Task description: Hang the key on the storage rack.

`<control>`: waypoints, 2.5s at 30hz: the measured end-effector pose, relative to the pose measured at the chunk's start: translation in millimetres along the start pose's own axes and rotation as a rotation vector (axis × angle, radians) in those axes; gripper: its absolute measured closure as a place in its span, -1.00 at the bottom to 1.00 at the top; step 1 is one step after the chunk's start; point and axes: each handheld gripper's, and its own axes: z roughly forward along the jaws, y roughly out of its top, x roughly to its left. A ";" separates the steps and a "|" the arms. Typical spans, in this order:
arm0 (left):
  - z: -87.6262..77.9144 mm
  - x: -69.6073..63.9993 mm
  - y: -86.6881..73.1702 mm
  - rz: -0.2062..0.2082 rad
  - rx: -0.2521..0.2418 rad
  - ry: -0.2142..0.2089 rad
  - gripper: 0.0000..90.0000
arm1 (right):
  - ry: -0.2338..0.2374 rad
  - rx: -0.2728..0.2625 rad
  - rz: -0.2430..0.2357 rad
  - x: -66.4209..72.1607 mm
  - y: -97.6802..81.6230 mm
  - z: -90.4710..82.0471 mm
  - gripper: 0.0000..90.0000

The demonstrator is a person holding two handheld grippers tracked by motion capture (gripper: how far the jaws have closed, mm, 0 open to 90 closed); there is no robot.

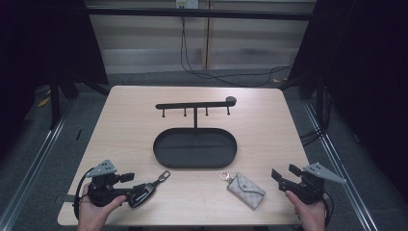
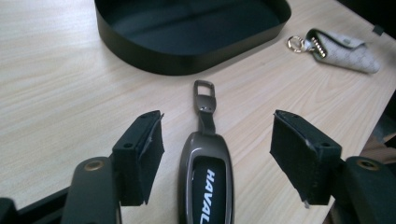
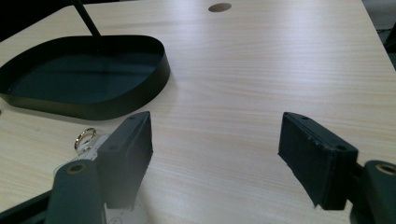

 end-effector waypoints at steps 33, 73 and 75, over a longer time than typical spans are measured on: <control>14.6 -15.1 30.4 0.039 0.165 0.012 -0.10 | 0.052 0.069 -0.027 3.7 -1.5 3.3 -0.52; 80.5 -14.3 72.1 0.180 0.487 0.060 0.25 | 0.062 0.100 -0.031 4.3 -1.7 7.8 -0.51; 85.0 -13.6 73.6 0.185 0.510 0.059 0.25 | 0.062 0.101 -0.031 4.4 -1.8 7.6 -0.51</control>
